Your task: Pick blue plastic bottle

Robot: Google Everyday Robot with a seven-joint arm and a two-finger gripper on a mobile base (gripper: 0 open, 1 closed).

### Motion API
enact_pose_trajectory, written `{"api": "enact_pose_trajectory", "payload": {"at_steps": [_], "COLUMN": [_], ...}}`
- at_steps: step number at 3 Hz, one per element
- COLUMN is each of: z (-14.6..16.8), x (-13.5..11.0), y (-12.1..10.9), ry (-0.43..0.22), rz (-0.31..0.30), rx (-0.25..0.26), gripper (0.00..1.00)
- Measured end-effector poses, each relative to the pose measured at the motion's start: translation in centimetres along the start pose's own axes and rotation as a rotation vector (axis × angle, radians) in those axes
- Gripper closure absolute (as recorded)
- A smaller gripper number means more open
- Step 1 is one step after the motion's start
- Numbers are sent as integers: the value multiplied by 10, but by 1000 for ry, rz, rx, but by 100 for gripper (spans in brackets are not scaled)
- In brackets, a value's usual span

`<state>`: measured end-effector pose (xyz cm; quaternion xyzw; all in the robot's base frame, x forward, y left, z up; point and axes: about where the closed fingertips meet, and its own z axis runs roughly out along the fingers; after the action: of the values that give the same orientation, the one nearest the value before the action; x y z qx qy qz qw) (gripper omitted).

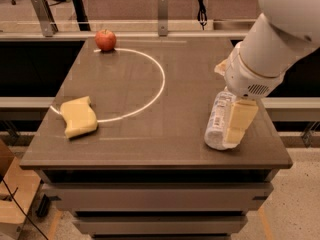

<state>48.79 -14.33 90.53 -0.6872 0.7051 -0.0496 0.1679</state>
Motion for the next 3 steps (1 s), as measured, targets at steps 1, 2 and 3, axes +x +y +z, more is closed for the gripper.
{"api": "enact_pose_trajectory", "payload": {"at_steps": [1, 2, 3], "z": [18, 41, 59], "x": [9, 23, 35], "y": [-7, -6, 2], "ry": [103, 205, 273], "rz": [-73, -140, -190], "rx": [45, 31, -11], "gripper": [0, 0, 0]}}
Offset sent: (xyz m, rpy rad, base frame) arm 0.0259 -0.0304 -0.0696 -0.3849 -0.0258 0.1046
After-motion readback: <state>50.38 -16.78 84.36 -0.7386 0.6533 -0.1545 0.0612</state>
